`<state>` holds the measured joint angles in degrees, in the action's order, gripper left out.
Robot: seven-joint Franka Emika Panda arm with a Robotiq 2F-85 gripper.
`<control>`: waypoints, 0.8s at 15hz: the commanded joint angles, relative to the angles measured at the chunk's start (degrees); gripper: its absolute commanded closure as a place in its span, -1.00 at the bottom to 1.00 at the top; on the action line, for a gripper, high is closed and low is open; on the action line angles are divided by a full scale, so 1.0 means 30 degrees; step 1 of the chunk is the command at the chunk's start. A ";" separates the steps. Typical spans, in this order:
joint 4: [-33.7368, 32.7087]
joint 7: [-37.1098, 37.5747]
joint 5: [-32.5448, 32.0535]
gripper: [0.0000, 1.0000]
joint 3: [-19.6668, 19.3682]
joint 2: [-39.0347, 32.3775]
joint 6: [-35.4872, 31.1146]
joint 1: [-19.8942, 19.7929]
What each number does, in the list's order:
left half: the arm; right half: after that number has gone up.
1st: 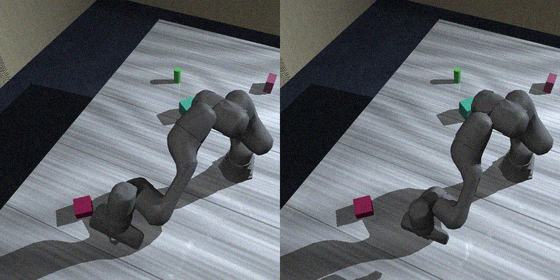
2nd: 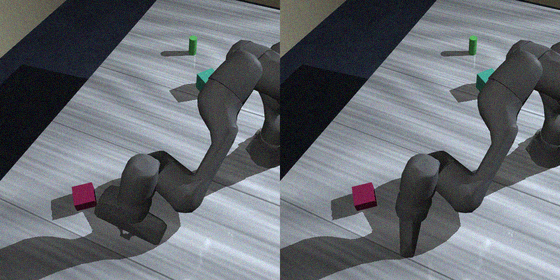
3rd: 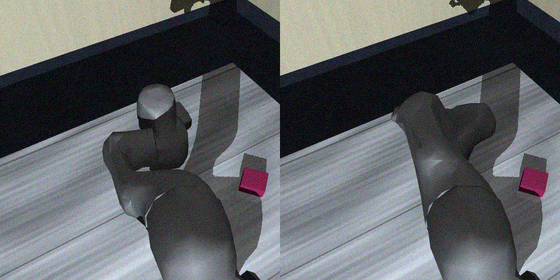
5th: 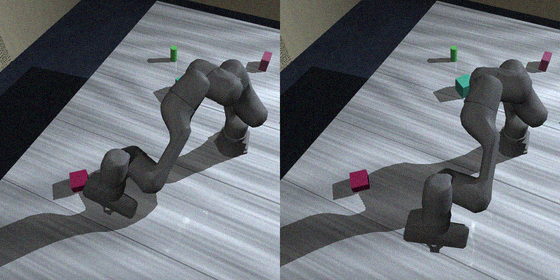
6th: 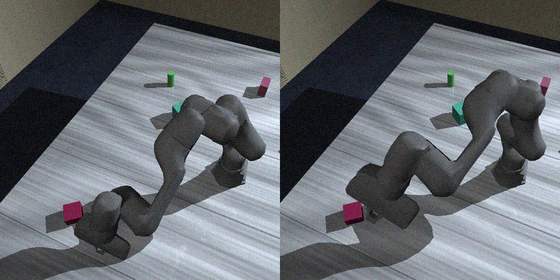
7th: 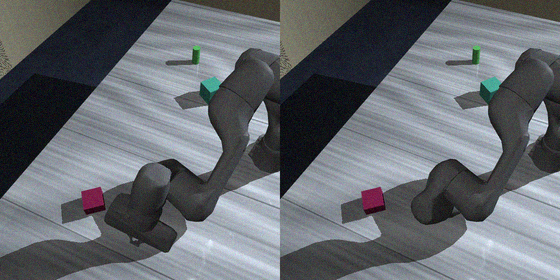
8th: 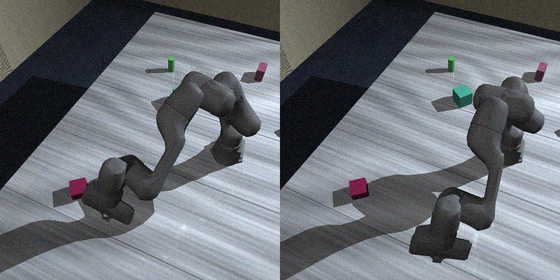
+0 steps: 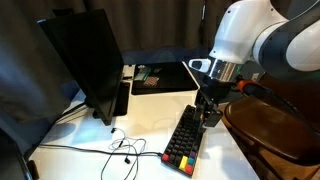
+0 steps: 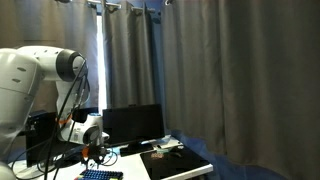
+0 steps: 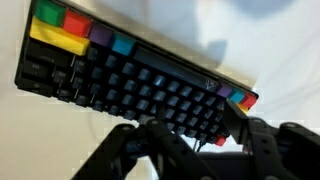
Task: Press one black key on the keyboard
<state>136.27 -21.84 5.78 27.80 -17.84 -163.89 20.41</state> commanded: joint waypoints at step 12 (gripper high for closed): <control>-0.2420 0.0317 -0.3001 1.00 0.0441 -0.3807 -0.2597 -0.0668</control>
<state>130.67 -21.82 -0.38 29.05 -27.21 -170.60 18.96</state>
